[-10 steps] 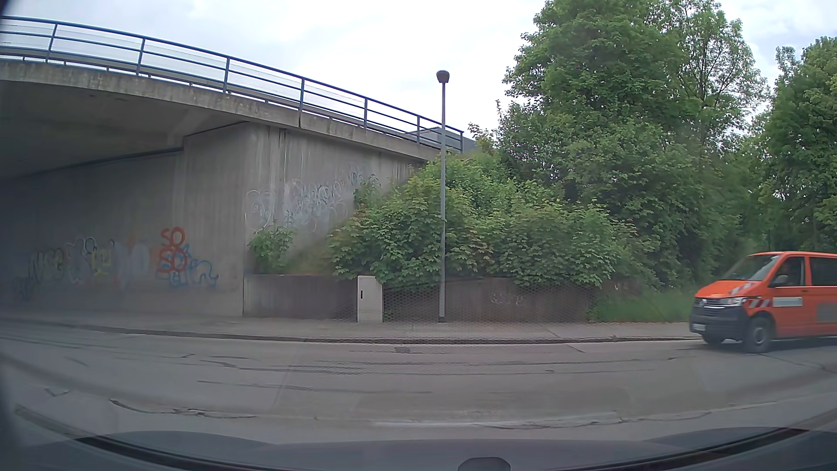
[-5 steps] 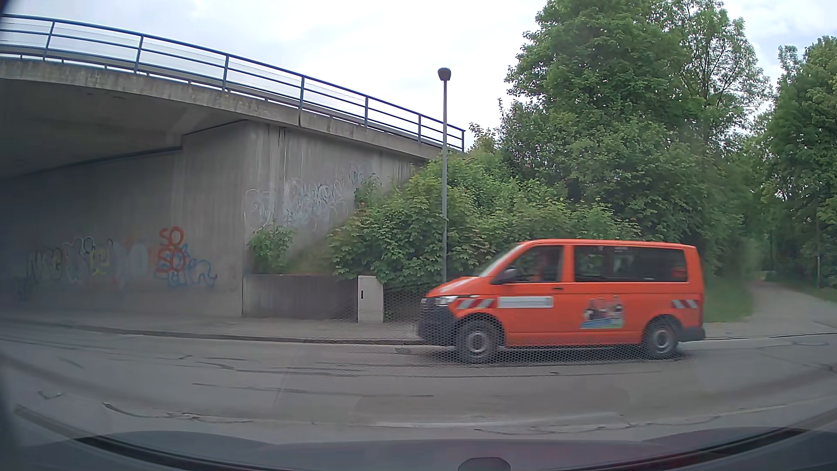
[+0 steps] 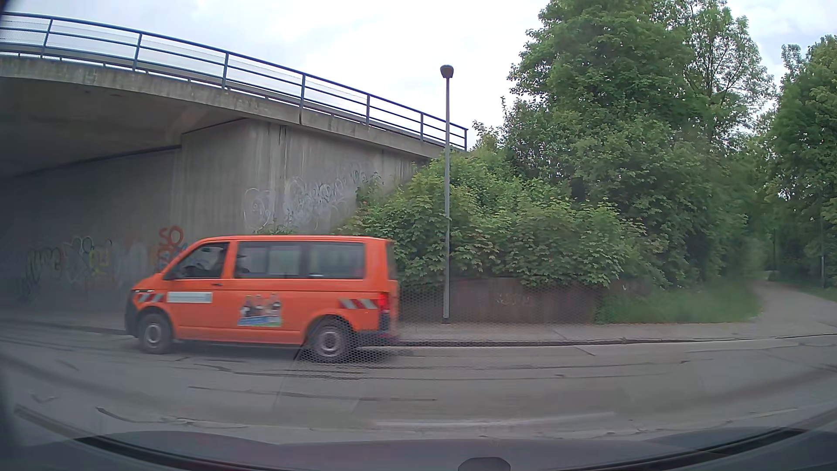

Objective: Follow the waypoints while adhering to traffic rules and regulations

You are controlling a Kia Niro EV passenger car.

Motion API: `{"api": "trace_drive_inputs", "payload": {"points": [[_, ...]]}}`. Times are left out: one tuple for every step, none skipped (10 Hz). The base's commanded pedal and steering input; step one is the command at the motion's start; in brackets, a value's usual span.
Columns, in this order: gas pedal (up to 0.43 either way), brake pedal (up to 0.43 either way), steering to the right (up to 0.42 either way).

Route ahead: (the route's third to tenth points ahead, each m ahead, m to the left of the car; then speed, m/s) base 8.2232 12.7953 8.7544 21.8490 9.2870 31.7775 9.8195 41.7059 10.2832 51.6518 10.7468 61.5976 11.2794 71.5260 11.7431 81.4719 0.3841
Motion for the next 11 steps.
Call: {"api": "trace_drive_inputs", "payload": {"points": [[0.000,0.110,-0.132],[0.000,0.116,-0.133],[0.000,0.134,-0.133],[0.000,0.152,-0.136],[0.000,0.152,-0.138],[0.000,0.165,-0.137],[0.000,0.177,-0.137],[0.000,0.122,-0.136],[0.000,0.079,-0.133],[0.000,0.037,-0.130],[0.000,0.037,-0.127]]}}
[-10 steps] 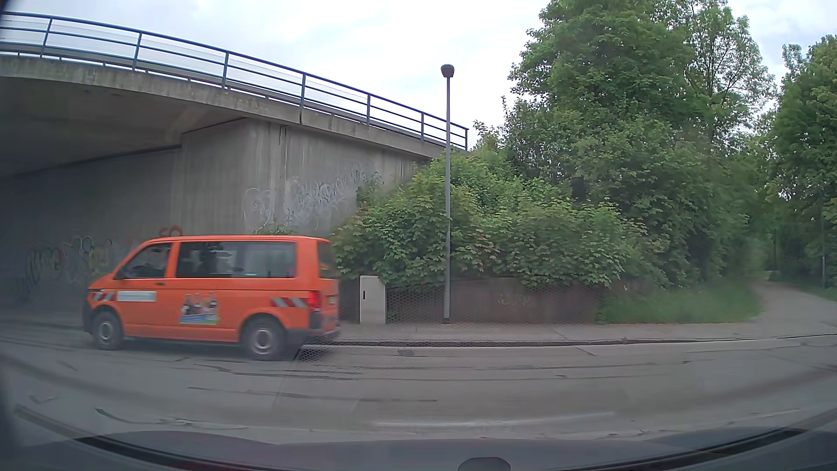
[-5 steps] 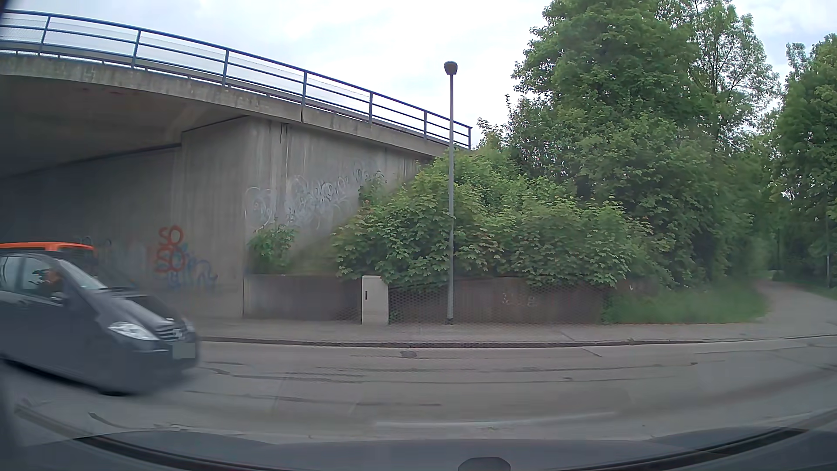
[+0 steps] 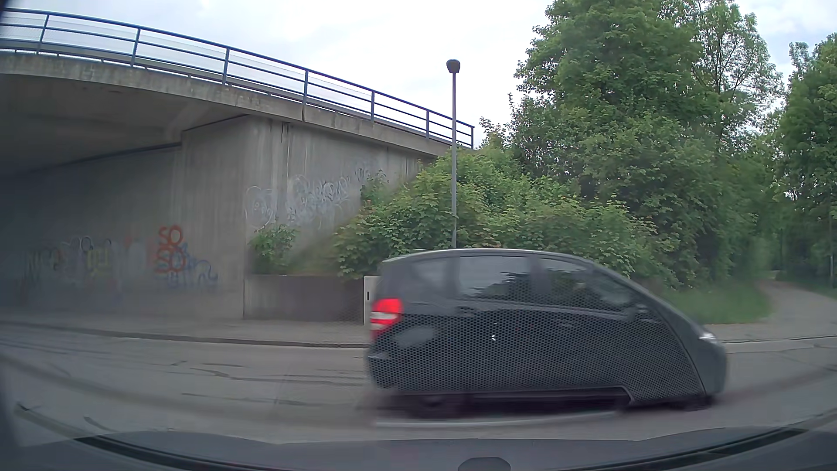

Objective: Follow the waypoints while adhering to traffic rules and regulations

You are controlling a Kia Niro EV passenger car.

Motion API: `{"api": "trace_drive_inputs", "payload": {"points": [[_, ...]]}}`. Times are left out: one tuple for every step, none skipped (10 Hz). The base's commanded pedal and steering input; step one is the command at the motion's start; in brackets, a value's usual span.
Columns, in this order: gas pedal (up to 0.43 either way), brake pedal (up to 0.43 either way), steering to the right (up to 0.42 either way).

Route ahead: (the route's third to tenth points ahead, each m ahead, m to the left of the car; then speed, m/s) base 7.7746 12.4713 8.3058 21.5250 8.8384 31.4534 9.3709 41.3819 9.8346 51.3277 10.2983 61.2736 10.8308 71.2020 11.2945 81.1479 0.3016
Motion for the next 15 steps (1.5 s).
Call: {"api": "trace_drive_inputs", "payload": {"points": [[0.000,0.128,-0.123],[0.000,0.140,-0.120],[0.000,0.116,-0.118],[0.000,0.055,-0.118],[0.000,0.000,-0.118],[0.000,0.000,-0.118],[0.000,0.000,-0.118],[0.000,0.000,-0.118],[0.000,0.000,-0.118],[0.000,0.000,-0.118],[0.000,0.030,-0.118],[0.000,0.030,-0.118],[0.000,0.061,-0.118],[0.000,0.110,-0.117],[0.000,0.134,-0.116]]}}
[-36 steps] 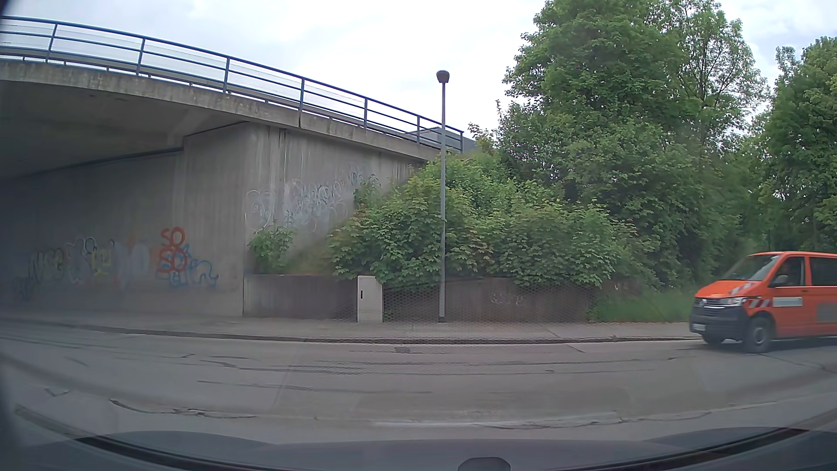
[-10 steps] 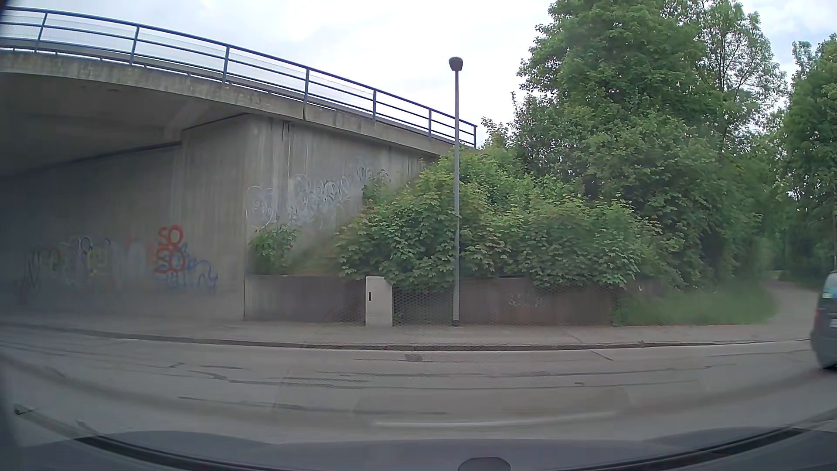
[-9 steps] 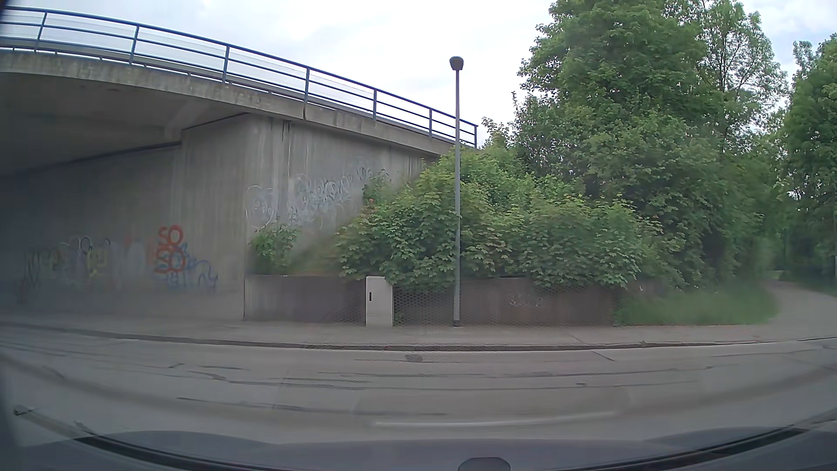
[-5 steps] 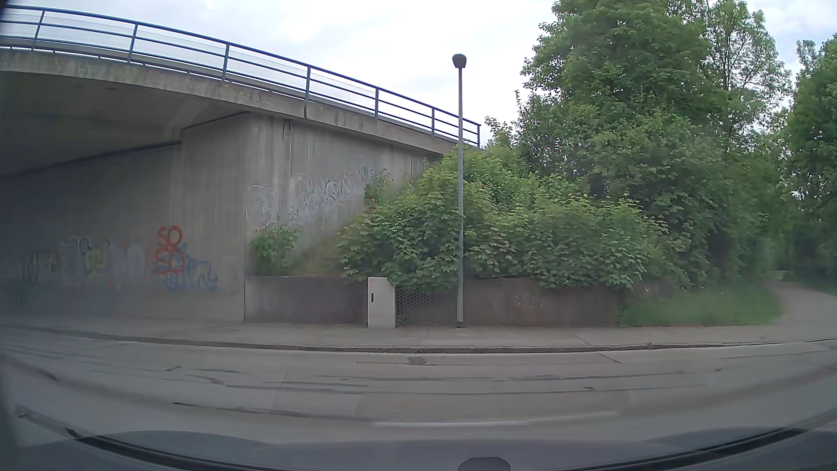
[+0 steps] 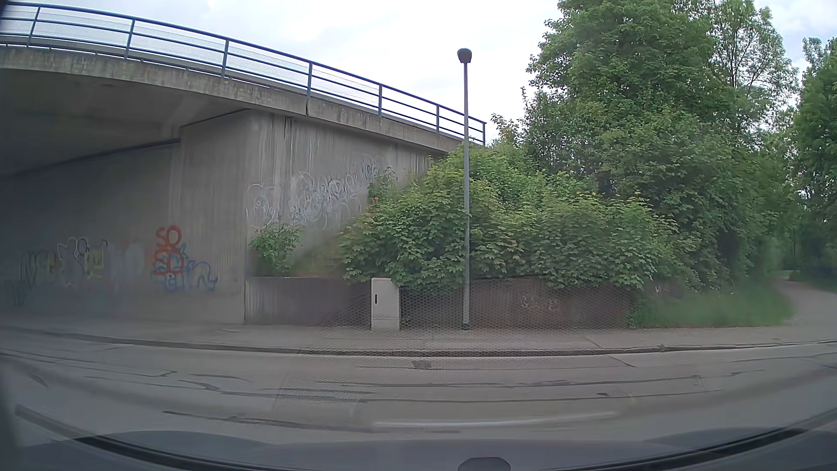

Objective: Follow the waypoints while adhering to traffic rules and regulations

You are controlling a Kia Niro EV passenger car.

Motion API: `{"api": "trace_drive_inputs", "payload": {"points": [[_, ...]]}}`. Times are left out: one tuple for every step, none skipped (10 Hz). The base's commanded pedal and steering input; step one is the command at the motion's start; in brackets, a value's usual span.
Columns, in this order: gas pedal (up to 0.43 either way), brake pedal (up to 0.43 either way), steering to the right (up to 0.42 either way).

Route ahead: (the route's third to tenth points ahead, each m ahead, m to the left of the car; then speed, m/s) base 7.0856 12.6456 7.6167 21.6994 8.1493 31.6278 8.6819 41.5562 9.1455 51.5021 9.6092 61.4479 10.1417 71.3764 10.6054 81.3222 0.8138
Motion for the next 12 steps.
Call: {"api": "trace_drive_inputs", "payload": {"points": [[0.000,0.140,-0.116],[0.000,0.152,-0.116],[0.000,0.195,-0.116],[0.000,0.213,-0.116],[0.000,0.220,-0.116],[0.000,0.220,-0.116],[0.000,0.232,-0.116],[0.000,0.250,-0.117],[0.000,0.250,-0.117],[0.000,0.250,-0.117],[0.000,0.250,-0.118],[0.000,0.250,-0.120]]}}
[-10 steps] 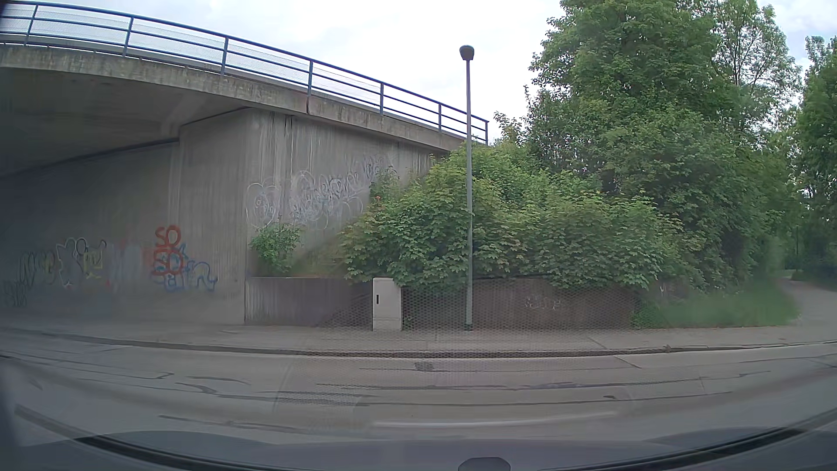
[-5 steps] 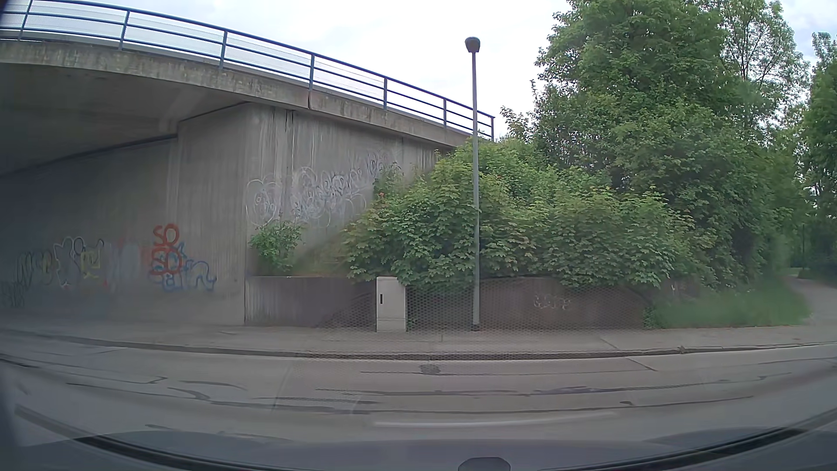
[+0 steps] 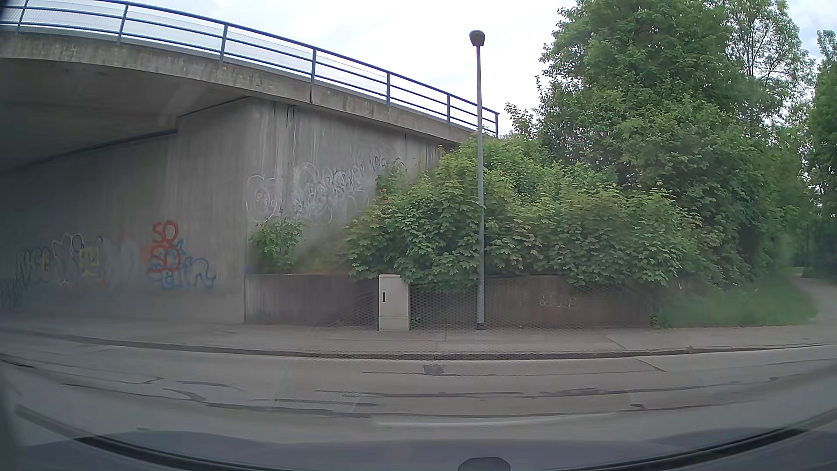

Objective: Follow the waypoints while adhering to traffic rules and regulations

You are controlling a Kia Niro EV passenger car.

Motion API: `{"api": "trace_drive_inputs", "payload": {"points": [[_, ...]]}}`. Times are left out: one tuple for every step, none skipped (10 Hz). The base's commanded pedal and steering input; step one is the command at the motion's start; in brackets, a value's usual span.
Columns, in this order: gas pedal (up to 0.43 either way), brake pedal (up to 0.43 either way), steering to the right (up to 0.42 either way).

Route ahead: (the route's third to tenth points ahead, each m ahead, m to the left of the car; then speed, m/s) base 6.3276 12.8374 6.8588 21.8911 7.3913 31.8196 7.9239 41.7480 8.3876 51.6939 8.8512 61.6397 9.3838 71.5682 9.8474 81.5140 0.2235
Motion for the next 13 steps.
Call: {"api": "trace_drive_inputs", "payload": {"points": [[0.000,0.250,-0.122],[0.000,0.256,-0.124],[0.000,0.250,-0.126],[0.000,0.250,-0.128],[0.000,0.250,-0.129],[0.000,0.250,-0.129],[0.000,0.250,-0.129],[0.000,0.250,-0.129],[0.000,0.256,-0.130],[0.000,0.256,-0.131],[0.000,0.250,-0.131],[0.000,0.256,-0.131],[0.000,0.256,-0.130]]}}
